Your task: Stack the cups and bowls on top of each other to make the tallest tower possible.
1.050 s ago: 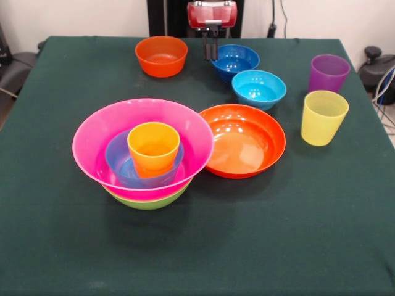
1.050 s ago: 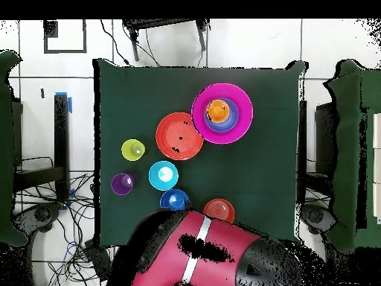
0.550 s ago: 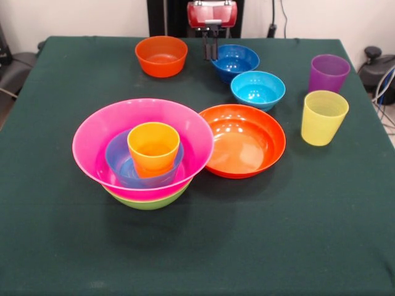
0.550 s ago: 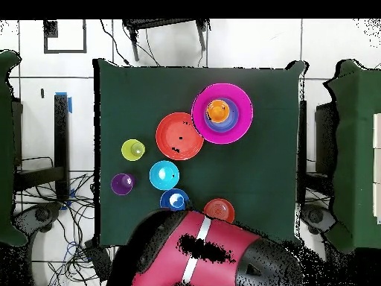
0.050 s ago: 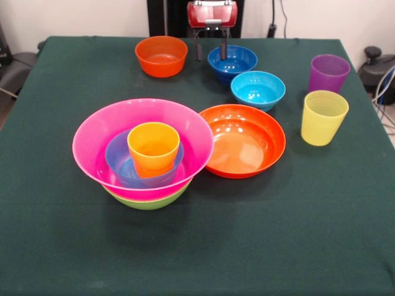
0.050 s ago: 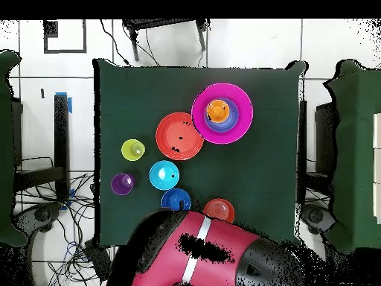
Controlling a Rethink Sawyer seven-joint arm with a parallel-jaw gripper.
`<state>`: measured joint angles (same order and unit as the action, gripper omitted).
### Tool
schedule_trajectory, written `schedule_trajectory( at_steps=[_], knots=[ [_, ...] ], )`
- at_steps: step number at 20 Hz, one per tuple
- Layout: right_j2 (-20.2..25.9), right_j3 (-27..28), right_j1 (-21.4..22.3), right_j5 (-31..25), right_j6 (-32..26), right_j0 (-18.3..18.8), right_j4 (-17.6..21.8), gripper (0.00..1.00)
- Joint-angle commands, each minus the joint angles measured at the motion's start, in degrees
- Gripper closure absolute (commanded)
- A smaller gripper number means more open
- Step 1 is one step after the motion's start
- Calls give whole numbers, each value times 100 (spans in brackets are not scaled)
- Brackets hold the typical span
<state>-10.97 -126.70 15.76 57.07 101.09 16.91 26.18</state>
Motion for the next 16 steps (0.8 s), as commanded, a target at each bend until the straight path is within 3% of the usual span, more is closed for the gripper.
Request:
schedule_trajectory(
  at_steps=[1,3,7,16],
  knots=[
    [398,459,-52,-468,990,-73,-287,0],
    [416,483,-65,-534,999,-42,-258,0],
    [630,676,-142,-1548,895,76,-48,0],
    [633,784,-284,-1567,896,55,-77,0]
  ],
)
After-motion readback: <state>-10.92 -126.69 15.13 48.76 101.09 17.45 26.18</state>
